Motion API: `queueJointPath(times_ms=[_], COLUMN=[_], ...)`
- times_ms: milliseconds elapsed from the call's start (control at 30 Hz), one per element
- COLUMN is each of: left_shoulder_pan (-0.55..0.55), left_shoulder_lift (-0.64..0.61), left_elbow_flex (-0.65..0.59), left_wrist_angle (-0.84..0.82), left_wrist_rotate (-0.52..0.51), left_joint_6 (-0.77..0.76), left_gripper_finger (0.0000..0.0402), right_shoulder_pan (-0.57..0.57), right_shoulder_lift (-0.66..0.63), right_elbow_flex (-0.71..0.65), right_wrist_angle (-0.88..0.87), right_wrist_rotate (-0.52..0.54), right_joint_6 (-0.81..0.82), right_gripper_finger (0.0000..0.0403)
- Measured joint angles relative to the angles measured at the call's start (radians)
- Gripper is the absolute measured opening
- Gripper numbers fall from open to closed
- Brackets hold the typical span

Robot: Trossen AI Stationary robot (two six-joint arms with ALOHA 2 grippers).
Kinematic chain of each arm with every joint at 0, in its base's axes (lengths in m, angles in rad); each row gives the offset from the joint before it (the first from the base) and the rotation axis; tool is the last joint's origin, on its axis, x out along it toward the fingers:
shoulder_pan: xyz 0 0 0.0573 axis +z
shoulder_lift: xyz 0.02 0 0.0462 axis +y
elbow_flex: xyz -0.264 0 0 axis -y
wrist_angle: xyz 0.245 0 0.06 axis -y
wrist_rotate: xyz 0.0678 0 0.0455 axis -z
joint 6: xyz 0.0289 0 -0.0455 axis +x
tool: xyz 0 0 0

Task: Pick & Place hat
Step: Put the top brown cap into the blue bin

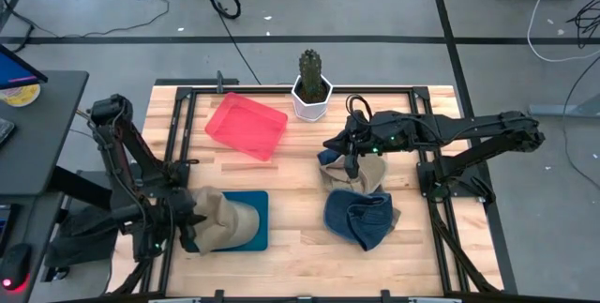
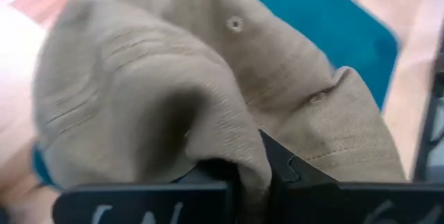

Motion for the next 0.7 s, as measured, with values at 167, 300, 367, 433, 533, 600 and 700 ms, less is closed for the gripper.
queueJointPath(times_ms=[167,300,367,433,533,600,700], left_shoulder_pan=[-0.021,-0.032,-0.032,-0.032,-0.032,-0.032,-0.032], left_shoulder_lift=[0.0,-0.002,-0.009,-0.017,-0.037,-0.056,-0.078], left_elbow_flex=[0.0,0.0,0.0,0.0,0.0,0.0,0.0], left_wrist_angle=[-0.066,-0.072,-0.076,-0.098,-0.148,-0.178,-0.168], left_wrist_rotate=[0.056,0.065,0.065,0.065,0.066,0.066,0.066], left_joint_6=[-0.047,-0.053,-0.052,-0.052,-0.053,-0.052,-0.021], left_gripper_finger=[0.0023,0.0023,0.0023,0.0023,0.0023,0.0023,0.0023], right_shoulder_pan=[0.0,0.0,0.0,0.0,0.0,0.0,0.0], right_shoulder_lift=[0.0,0.0,0.0,0.0,0.0,0.0,0.0], right_elbow_flex=[0.0,0.0,0.0,0.0,0.0,0.0,0.0], right_wrist_angle=[0.0,0.0,0.0,0.0,0.0,0.0,0.0], right_wrist_rotate=[0.0,0.0,0.0,0.0,0.0,0.0,0.0], right_joint_6=[0.0,0.0,0.0,0.0,0.0,0.0,0.0], right_gripper_finger=[0.0,0.0,0.0,0.0,0.0,0.0,0.0])
